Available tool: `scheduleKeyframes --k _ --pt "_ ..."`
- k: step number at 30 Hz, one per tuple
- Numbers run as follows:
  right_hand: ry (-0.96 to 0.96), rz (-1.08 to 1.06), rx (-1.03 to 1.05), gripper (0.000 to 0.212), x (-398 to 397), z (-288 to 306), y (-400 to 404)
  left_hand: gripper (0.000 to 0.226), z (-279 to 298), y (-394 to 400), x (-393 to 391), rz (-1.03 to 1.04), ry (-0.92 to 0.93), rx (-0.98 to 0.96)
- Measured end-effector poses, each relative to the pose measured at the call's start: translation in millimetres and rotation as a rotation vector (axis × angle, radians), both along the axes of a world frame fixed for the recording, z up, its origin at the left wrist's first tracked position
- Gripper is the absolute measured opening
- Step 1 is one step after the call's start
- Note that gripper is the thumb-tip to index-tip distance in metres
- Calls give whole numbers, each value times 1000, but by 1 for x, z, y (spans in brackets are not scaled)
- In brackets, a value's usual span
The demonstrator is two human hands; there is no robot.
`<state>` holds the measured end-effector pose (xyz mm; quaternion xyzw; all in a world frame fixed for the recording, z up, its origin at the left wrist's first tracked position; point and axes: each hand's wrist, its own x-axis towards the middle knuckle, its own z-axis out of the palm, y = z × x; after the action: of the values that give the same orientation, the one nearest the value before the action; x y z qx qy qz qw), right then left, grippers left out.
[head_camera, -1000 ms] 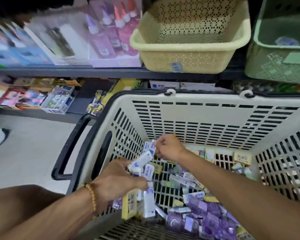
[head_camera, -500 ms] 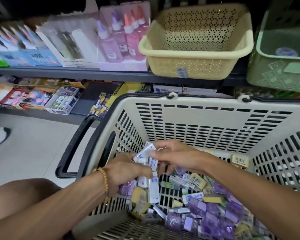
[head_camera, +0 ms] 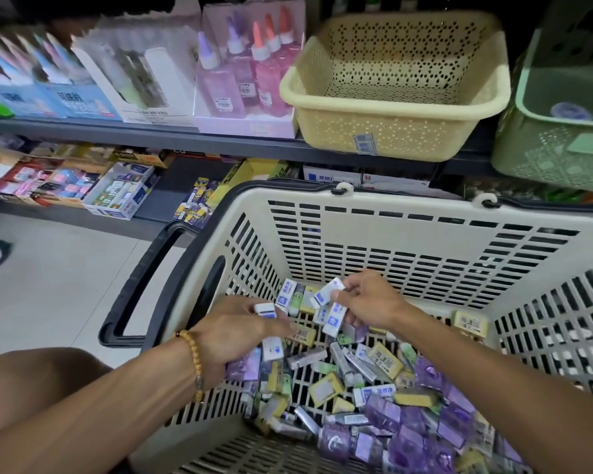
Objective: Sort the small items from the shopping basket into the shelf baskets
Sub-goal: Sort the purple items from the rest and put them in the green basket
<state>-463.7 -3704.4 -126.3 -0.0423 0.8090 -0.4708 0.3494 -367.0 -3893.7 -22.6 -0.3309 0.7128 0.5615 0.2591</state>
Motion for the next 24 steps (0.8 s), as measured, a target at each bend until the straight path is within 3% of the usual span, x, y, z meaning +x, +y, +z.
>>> scheduleKeyframes --k 5,11,15,19,24 --pt "60 59 72 24 -13 -16 -26 17 -1 0 0 132 13 89" --pt "175 -100 91 11 -7 -21 -26 19 7 -1 -7 271 16 161" --pt "278 -7 200 29 1 -21 -16 13 10 0 -7 302 40 190" --pt "527 168 439 42 12 -19 -19 14 16 1 -8 350 51 225" --pt "624 340 456 33 11 -27 -32 16 19 -1 -6 356 27 249"
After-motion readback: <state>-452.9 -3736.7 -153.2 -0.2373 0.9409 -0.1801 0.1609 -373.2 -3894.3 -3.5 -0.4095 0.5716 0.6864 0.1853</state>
